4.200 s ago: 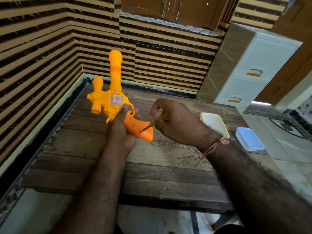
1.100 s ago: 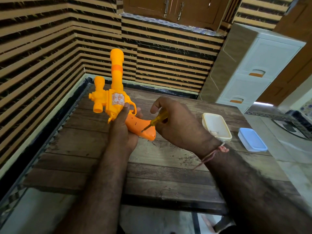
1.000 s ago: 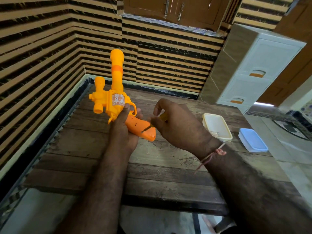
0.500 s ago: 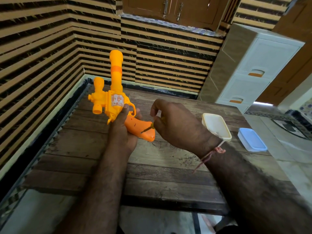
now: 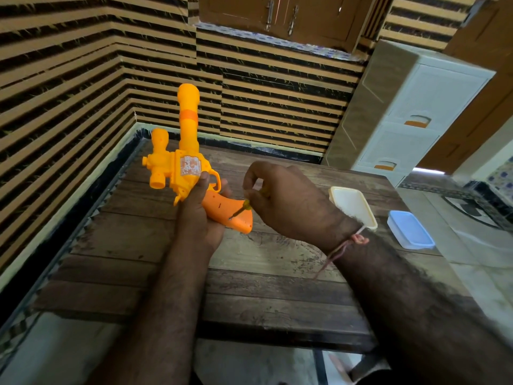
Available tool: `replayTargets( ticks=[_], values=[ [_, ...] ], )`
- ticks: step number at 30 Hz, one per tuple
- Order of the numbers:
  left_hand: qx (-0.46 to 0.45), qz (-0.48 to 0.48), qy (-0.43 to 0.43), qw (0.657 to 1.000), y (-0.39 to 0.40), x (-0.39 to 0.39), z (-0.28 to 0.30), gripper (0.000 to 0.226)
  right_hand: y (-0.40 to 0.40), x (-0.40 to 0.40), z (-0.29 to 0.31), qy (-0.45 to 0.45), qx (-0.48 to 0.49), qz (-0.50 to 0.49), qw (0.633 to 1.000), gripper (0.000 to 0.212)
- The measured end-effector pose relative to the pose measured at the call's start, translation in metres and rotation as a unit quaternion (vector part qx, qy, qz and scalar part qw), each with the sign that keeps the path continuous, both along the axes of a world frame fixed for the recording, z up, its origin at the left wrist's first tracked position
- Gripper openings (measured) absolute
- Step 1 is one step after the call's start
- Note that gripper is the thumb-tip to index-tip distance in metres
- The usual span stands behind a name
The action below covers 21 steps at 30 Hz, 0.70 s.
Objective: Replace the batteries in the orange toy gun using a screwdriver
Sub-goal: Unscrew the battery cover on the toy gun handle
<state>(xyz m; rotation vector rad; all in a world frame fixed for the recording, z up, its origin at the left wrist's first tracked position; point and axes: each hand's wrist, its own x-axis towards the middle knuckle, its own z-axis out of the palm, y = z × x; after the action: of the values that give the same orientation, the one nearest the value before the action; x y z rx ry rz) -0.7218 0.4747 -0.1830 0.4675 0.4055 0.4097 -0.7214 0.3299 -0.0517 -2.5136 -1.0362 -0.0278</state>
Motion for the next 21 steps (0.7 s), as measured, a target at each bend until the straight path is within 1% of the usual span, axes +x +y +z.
replayTargets(
  ticks=[4,6,8,11,14,16,18,20,21],
  values=[
    [-0.014,0.005,-0.008,1.0,-0.0004,-0.0005,0.001,0.056,-0.0032,0.0007,0.002,0.036,-0.015,0.006,0.999,0.016],
    [0.0,-0.001,-0.01,1.0,-0.002,-0.0017,0.004,0.052,-0.0025,-0.0003,0.0001,0.042,-0.014,0.005,0.999,0.015],
    [0.017,-0.006,-0.006,1.0,-0.0027,-0.0023,0.0055,0.045,-0.0016,-0.0016,-0.0022,0.031,-0.014,0.001,0.999,0.012],
    [0.003,-0.002,-0.014,1.0,-0.002,-0.0029,0.0067,0.045,-0.0012,-0.0012,-0.0061,-0.004,0.008,-0.007,1.0,0.015],
    [0.009,0.0,-0.014,1.0,-0.0014,-0.0023,0.0062,0.039,-0.0023,0.0,-0.0061,0.015,0.014,-0.01,1.0,0.01],
    [0.017,-0.001,-0.001,1.0,-0.0012,-0.0017,0.0035,0.043,-0.0017,-0.0001,-0.0048,0.044,0.028,-0.012,0.999,0.021],
    [0.013,-0.006,-0.001,1.0,-0.0002,-0.0007,0.0011,0.055,0.0003,0.0002,-0.0038,0.069,0.046,-0.016,0.996,0.032],
    [0.019,-0.015,-0.007,1.0,-0.0005,-0.0013,0.0021,0.066,0.0019,0.0,-0.0046,0.074,0.037,-0.015,0.996,0.032],
    [0.02,-0.018,-0.007,1.0,-0.0008,-0.0022,0.0027,0.067,0.0024,-0.0003,-0.0052,0.066,0.027,-0.011,0.997,0.026]
  ],
)
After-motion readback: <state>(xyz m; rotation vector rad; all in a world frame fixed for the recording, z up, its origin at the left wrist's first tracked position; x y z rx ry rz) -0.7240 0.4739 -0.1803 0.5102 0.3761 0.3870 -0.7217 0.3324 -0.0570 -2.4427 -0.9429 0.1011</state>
